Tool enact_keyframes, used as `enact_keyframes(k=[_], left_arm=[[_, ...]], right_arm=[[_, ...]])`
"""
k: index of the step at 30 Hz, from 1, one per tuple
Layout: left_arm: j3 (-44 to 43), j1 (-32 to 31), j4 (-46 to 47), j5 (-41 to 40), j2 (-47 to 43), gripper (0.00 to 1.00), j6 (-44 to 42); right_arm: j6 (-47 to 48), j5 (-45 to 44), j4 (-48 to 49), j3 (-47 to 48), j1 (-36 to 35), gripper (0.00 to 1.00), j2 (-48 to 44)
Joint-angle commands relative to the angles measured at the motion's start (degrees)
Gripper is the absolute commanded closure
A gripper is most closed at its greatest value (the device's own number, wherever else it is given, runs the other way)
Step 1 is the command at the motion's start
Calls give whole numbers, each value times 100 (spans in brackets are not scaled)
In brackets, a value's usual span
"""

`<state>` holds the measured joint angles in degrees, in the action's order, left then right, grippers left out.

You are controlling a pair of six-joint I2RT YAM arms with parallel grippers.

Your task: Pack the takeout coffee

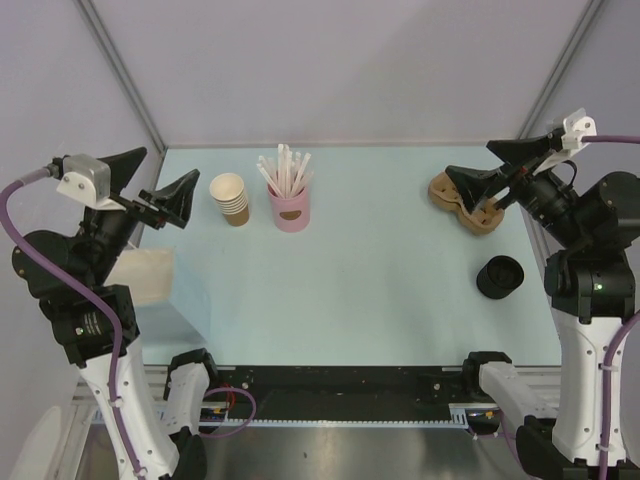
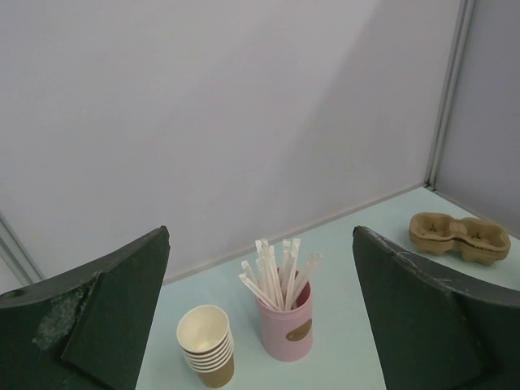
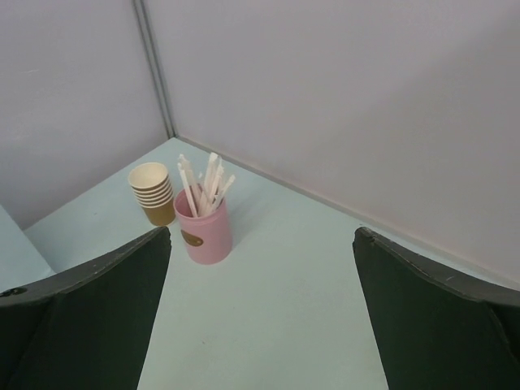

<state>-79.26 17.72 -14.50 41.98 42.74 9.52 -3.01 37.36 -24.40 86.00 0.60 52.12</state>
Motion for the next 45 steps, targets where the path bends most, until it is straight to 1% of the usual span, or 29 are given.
enact_keyframes(k=[1, 4, 8, 11, 12, 14, 15, 17, 18, 20, 23, 27, 31, 35, 40, 41, 45], left_arm=[[86, 65, 132, -312, 94, 1, -213], [157, 65, 184, -313, 129, 1, -214], [131, 65, 194, -295, 173, 1, -205], [-1, 57, 89, -287, 313, 1, -214], [-132, 57, 27, -252, 409, 1, -266], [-308, 57, -157, -260, 542, 1, -380], [-500, 57, -411, -278, 586, 1, -563], [-660, 57, -728, -313, 726, 1, -793], [-748, 48, -1025, -339, 744, 1, -1072], [-757, 57, -1265, -523, 692, 1, -1433], [-529, 57, -1529, -761, 473, 1, -1698], [67, 57, -1634, -726, 174, 1, -1804], [297, 57, -2038, -647, 77, 1, -2094], [473, 57, -2442, -778, -37, 1, -2445], [1035, 57, -2408, -805, -494, 1, -2639], [1114, 57, -2365, -805, -564, 1, -2639], [1334, 57, -2285, -665, -609, 1, -2543]], right_arm=[[-51, -931, 550, -267, 2, 0, 123], [-42, -1634, 735, -443, 1, 0, 272], [-69, -2564, 770, -487, 10, 0, 833], [-209, -2962, 797, -487, 19, 0, 1203], [-270, -3172, 805, -487, 54, 0, 1474], [-490, -3349, 832, -479, 98, 2, 1748], [-569, -3559, 815, -470, 98, 3, 2028], [-631, -3666, 727, -470, 72, 4, 2328], [-614, -3814, 683, -478, -7, 5, 2460], [-561, -4366, 551, -478, -43, 5, 2864], [-683, -4719, 542, -470, -175, 7, 3383], [-921, -4703, 638, -478, -104, 11, 3954], [-1044, -4870, 586, -400, -104, 12, 4332], [-1184, -5247, 542, -391, -104, 13, 4605], [-1500, -5591, 515, -399, -104, 18, 5036], [-1545, -5600, 524, -399, 53, 18, 5080], [-1852, -5336, 559, -312, 274, 25, 5343]])
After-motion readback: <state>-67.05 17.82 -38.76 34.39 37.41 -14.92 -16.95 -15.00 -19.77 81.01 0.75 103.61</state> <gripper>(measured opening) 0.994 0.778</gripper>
